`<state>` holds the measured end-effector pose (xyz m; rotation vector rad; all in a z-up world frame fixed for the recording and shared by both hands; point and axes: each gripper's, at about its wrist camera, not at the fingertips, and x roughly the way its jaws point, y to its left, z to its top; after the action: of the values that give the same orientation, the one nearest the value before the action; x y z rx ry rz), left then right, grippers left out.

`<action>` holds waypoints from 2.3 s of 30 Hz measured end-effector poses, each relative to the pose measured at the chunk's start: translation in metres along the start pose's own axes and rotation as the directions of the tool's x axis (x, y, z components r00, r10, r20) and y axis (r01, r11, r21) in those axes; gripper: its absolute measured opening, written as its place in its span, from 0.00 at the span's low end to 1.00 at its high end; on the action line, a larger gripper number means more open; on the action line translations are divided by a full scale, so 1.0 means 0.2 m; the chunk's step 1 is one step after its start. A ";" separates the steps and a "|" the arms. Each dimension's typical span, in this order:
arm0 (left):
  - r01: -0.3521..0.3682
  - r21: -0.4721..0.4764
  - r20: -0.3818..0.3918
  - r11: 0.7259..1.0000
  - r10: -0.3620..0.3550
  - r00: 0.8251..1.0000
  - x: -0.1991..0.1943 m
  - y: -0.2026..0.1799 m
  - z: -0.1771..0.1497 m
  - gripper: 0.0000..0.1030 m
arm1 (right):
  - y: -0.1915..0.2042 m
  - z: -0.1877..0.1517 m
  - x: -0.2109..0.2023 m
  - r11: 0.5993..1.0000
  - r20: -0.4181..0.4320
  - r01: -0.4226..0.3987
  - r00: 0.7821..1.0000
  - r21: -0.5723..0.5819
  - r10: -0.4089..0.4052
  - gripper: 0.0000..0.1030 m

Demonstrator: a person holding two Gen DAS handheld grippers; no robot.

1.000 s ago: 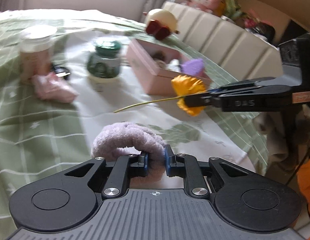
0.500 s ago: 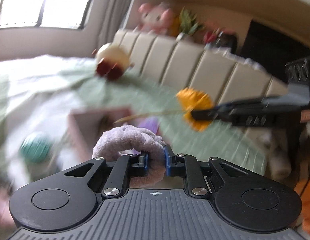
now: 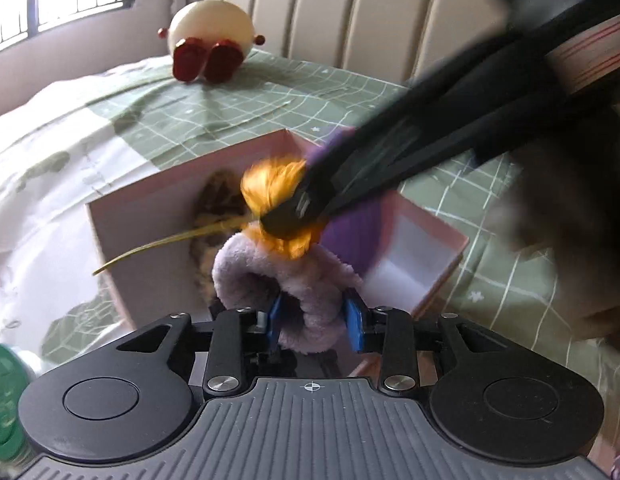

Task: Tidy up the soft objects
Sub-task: 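Carry the scrunchie and flower over the pink box and open both tools, then withdraw both tools from the pink box, then grasp the pink ribbon bow beside the jar with the left tool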

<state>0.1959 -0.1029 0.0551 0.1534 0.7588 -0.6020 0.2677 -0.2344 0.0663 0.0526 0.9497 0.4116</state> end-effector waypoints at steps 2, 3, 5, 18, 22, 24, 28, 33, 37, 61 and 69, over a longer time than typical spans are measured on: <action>-0.020 -0.008 0.019 1.000 0.020 1.000 -0.08 -0.01 -0.04 0.34 | 0.00 -0.04 0.08 0.999 -0.018 0.039 0.999 -0.009 -0.039 0.14; -0.021 -0.021 0.038 1.000 0.022 0.999 -0.13 -0.01 -0.06 0.34 | -0.02 -0.05 0.09 0.999 -0.008 0.045 0.999 -0.006 -0.045 0.14; -0.007 -0.075 0.088 0.997 0.014 0.996 -0.26 0.03 -0.11 0.34 | -0.05 -0.05 0.09 1.000 -0.004 0.025 1.000 0.019 -0.025 0.14; -0.150 -0.451 0.183 0.880 0.255 0.949 -0.93 0.20 -0.83 0.32 | 0.24 -0.17 -0.45 0.990 0.236 0.059 0.971 -0.131 -0.026 0.90; -0.218 -0.604 0.145 0.767 0.374 0.916 -1.06 0.37 -0.99 0.32 | 0.47 -0.32 -0.49 0.972 0.298 0.056 0.954 -0.229 0.015 0.93; -0.224 -0.645 0.149 0.730 0.408 0.900 -1.10 0.44 -1.02 0.32 | 0.58 -0.40 -0.47 0.966 0.302 0.036 0.952 -0.254 0.044 0.93; -0.197 -0.695 0.161 0.692 0.417 0.895 -1.09 0.55 -1.02 0.32 | 0.76 -0.61 -0.36 0.954 0.286 0.007 0.955 -0.300 0.083 0.93; -0.200 -0.753 0.121 0.627 0.431 0.894 -0.99 0.73 -1.00 0.32 | 0.84 -0.81 -0.16 0.957 0.188 -0.029 0.978 -0.290 0.087 0.93; -0.169 -0.711 0.093 0.683 0.330 0.940 -0.87 0.73 -0.93 0.32 | 0.78 -0.91 -0.05 0.970 0.123 -0.055 0.989 -0.237 0.086 0.94; -0.341 -0.490 0.005 0.802 0.393 0.919 -0.72 0.44 -0.88 0.13 | 0.81 -0.90 -0.01 0.945 0.074 -0.039 0.995 -0.324 0.067 1.00; -0.286 -0.610 0.118 0.739 0.441 0.890 -1.16 0.42 -1.13 0.12 | 0.94 -0.85 -0.05 0.912 0.108 -0.038 0.990 -0.409 0.090 1.00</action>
<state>-0.0238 0.1500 0.0434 -0.3356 0.6050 0.0147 0.0668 -0.0882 0.0163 -0.2690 0.7243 0.6537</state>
